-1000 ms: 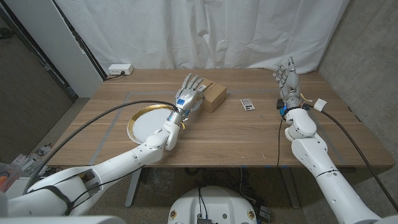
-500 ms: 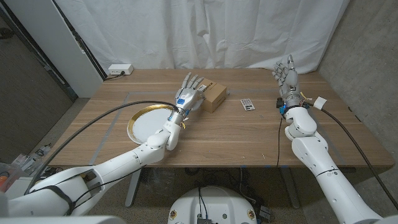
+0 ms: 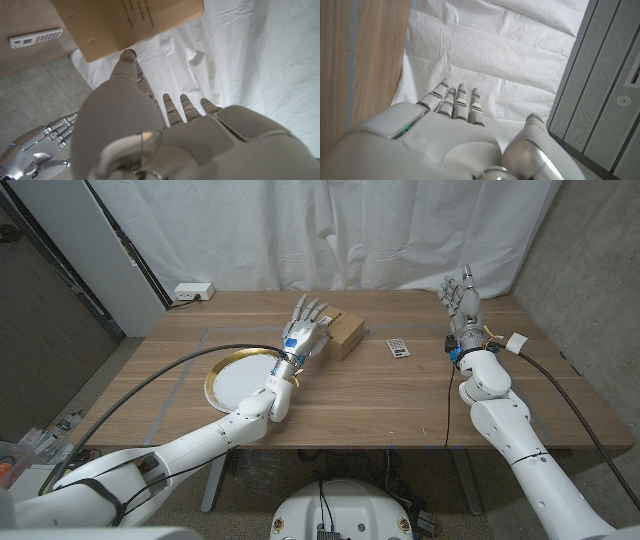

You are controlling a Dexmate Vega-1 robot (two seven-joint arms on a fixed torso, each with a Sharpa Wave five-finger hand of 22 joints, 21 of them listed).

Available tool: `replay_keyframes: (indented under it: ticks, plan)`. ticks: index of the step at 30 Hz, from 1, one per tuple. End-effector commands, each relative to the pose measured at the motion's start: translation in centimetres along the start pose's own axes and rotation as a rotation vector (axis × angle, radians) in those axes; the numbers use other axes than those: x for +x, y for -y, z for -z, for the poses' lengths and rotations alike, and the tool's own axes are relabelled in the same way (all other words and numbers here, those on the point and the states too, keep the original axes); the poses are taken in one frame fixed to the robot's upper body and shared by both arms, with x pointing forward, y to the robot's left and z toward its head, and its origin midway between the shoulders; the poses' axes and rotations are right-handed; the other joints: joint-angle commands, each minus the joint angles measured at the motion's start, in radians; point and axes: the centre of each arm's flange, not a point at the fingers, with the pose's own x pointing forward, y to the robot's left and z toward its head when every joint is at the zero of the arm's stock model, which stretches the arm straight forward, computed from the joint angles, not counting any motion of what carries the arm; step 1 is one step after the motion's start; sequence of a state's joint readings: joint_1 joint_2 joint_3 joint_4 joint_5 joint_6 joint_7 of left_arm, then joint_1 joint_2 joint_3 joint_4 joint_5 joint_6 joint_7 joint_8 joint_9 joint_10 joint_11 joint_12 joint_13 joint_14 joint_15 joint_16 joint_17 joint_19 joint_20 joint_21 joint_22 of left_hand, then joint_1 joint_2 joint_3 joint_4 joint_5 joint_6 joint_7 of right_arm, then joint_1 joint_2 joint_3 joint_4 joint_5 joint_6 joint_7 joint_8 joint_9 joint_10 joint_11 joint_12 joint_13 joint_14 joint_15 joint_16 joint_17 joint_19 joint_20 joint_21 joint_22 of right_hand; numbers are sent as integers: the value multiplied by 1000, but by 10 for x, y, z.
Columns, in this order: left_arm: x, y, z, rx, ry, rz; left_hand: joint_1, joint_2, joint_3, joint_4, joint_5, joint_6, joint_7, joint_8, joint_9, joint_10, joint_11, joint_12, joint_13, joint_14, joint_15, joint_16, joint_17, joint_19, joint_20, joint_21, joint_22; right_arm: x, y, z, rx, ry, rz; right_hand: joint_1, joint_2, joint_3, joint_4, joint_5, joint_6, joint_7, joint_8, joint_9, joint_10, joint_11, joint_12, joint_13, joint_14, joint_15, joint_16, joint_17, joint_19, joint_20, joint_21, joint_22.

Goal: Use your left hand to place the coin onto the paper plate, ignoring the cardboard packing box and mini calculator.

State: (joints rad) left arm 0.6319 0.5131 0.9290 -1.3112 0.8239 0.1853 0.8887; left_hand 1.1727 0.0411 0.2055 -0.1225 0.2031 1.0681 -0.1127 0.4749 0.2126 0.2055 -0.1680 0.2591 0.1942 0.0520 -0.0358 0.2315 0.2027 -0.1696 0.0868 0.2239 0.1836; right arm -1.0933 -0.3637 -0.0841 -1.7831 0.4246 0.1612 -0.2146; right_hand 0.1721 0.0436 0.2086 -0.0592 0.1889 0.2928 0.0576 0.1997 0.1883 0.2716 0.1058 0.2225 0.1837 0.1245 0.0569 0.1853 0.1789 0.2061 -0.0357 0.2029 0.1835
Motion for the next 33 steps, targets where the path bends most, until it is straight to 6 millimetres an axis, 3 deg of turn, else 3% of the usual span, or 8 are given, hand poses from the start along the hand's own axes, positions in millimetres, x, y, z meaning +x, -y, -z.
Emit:
replay_keyframes:
  ticks: [1, 12, 25, 33]
  plan:
    - [6, -10, -4, -11, -8, -52, -4, 12, 1, 7, -4, 102, 44, 14, 57, 26, 0, 9, 5, 24, -72, 12, 4, -6, 7, 4, 3, -5, 1, -12, -5, 24, -2, -2, 4, -6, 0, 3, 5, -1, -1, 3, 6, -1, 4, 6, 7, 2, 1, 4, 8, 4, 0, 2]
    - [13, -24, -5, 2, -32, -2, -4, 16, 3, 9, -5, 84, 57, 34, 71, 110, 0, 31, 10, 102, -94, 33, 7, 14, -10, 4, 2, -8, 6, -17, 5, 34, -2, -2, 5, -7, 0, 3, 5, -1, -1, 3, 6, 0, 4, 6, 8, 2, 1, 4, 8, 4, 0, 2]
    - [16, -38, -6, 7, -30, 22, -6, 19, 6, 11, -5, 83, 59, 57, 89, 131, -11, 31, 12, 123, -97, 35, 10, 16, -15, 1, 2, -12, 8, -19, 3, 45, -7, -2, 6, -7, -1, 4, 7, 1, -1, 3, 7, 0, 3, 6, 7, 1, 0, 4, 8, 4, 0, 2]
    - [14, -50, -3, 11, -35, 42, -5, 15, 7, 8, -4, 87, 65, 65, 86, 155, -21, 34, 13, 139, -120, 35, 9, 19, -19, 0, 2, -18, 10, -17, 15, 59, 3, -1, 7, -7, -2, 4, 8, 2, -1, 3, 7, 1, 3, 6, 7, 0, 0, 4, 8, 4, 0, 2]
